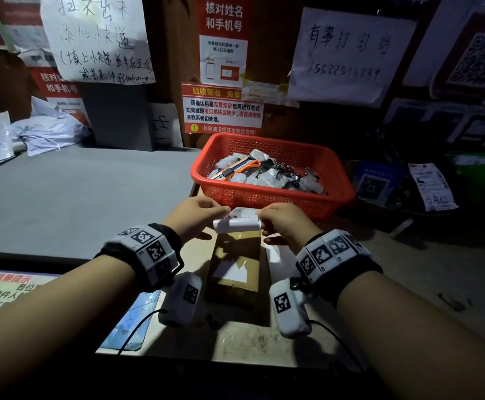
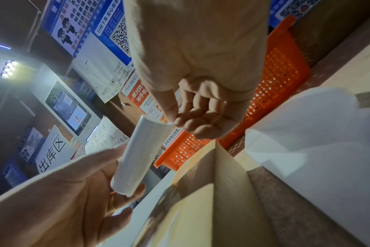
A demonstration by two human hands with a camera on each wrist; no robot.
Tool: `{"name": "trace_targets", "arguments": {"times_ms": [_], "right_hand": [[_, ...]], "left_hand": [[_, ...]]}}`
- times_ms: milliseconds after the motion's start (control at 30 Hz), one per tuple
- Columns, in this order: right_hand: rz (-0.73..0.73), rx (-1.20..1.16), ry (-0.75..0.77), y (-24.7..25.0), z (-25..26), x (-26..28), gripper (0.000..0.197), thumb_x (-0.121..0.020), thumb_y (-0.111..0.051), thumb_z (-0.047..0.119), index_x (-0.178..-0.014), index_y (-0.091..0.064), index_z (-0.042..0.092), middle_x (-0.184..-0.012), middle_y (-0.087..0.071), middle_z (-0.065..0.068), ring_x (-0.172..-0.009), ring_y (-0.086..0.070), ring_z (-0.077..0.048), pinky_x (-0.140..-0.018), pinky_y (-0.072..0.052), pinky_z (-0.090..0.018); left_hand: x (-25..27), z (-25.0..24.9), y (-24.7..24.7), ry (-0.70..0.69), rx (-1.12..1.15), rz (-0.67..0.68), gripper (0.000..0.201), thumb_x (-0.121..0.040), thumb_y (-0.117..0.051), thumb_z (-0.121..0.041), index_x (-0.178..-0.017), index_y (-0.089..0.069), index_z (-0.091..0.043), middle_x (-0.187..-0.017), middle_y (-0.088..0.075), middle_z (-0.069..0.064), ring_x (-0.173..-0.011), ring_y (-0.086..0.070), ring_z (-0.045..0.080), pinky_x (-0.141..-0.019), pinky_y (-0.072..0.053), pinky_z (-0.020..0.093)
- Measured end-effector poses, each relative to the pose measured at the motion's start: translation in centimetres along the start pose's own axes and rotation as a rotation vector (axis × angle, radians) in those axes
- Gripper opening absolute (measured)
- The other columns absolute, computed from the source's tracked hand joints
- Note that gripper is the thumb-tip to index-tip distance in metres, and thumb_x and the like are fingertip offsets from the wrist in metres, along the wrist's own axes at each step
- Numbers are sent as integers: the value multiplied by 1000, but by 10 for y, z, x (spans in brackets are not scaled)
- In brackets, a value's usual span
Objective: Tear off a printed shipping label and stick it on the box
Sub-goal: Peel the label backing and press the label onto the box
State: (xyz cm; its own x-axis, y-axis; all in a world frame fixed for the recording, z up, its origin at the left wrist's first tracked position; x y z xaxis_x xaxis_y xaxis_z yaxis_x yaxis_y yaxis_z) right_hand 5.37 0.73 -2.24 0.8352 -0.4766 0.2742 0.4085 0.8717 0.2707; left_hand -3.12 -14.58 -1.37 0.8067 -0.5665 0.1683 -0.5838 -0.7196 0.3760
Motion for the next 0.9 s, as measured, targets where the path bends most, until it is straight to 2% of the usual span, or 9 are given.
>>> {"name": "trace_targets", "arguments": {"times_ms": [100, 200, 300, 367, 433, 500, 600, 700, 900], "right_hand": [[17, 6, -30, 0, -1, 1, 25, -91, -49, 8, -66, -53, 11, -63, -49, -5, -53, -47, -16, -54, -46, -24], [19, 18, -57, 0, -4, 1, 26, -89, -49, 8, -64, -52, 10, -62, -48, -5, -52, -46, -16, -52, -44, -24], [12, 30, -82, 0, -6, 2, 12, -87, -50, 7, -78, -58, 6, -63, -47, -6, -51, -44, -16, -50, -41, -23], [6, 42, -93, 1, -8, 2, 8, -86, -51, 6, -87, -59, 4, -63, -46, -6, -51, -42, -15, -48, -39, -21], [-1, 63, -106, 2, -10, 2, 6, -86, -52, 7, -87, -58, 5, -63, -46, -6, -50, -41, -15, -48, -37, -22], [-5, 87, -121, 1, -11, 1, 4, -86, -53, 8, -87, -57, 6, -63, -46, -5, -50, -41, -15, -49, -35, -22], [-4, 128, -132, -1, -14, -2, 5, -86, -55, 10, -86, -58, 7, -64, -48, -5, -52, -43, -15, -50, -36, -23], [-11, 157, -136, -1, -17, -5, 7, -85, -55, 10, -82, -59, 5, -63, -50, -6, -52, -44, -15, -50, -38, -22], [-21, 199, -144, -1, -17, -13, 12, -86, -52, 11, -81, -61, 3, -63, -53, -6, -53, -46, -16, -50, -39, -21]], "left_hand": [[-3, 2, -1, 21, -6, 2, 35, -80, -67, -38, -95, -64, -7, -90, -63, 6, -77, -58, 16, -60, -52, 26], [-5, 2, -3, 35, -40, 27, 23, -78, -69, -34, -84, -64, -13, -93, -64, 10, -81, -59, 20, -67, -54, 32], [-9, 5, -5, 52, -63, 9, 15, -83, -65, -28, -79, -65, -14, -91, -64, 10, -79, -60, 20, -75, -56, 38], [-11, 8, -7, 78, -57, -2, 12, -86, -62, -24, -82, -65, -13, -88, -64, 8, -69, -60, 17, -60, -57, 28], [-13, 11, -8, 103, -51, -5, 10, -86, -61, -21, -84, -65, -12, -85, -64, 6, -63, -59, 15, -45, -53, 19], [-14, 12, -9, 117, -37, -5, 10, -87, -61, -19, -80, -64, -12, -80, -62, 5, -60, -58, 15, -39, -51, 17], [-18, 13, -9, 122, -52, -12, 11, -86, -62, -18, -77, -64, -12, -76, -62, 5, -58, -58, 15, -39, -51, 17], [-22, 14, -9, 127, -86, -19, 10, -85, -63, -19, -85, -66, -9, -76, -63, 5, -59, -59, 14, -43, -52, 18], [-26, 13, -10, 153, -105, -27, 14, -83, -64, -20, -88, -67, -7, -77, -62, 6, -62, -59, 16, -51, -53, 23]]}}
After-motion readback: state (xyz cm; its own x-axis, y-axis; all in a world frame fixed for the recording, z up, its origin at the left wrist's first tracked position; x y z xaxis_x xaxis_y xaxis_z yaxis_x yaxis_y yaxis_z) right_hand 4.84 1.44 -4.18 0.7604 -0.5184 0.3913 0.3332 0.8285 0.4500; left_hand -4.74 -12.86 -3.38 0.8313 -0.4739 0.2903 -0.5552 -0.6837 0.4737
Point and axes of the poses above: each hand's wrist, its own x-axis away from the middle knuckle, its own y-axis out of the back of the hand, z = x × y, the point moved 4 cm from there along -x, towards the middle knuckle
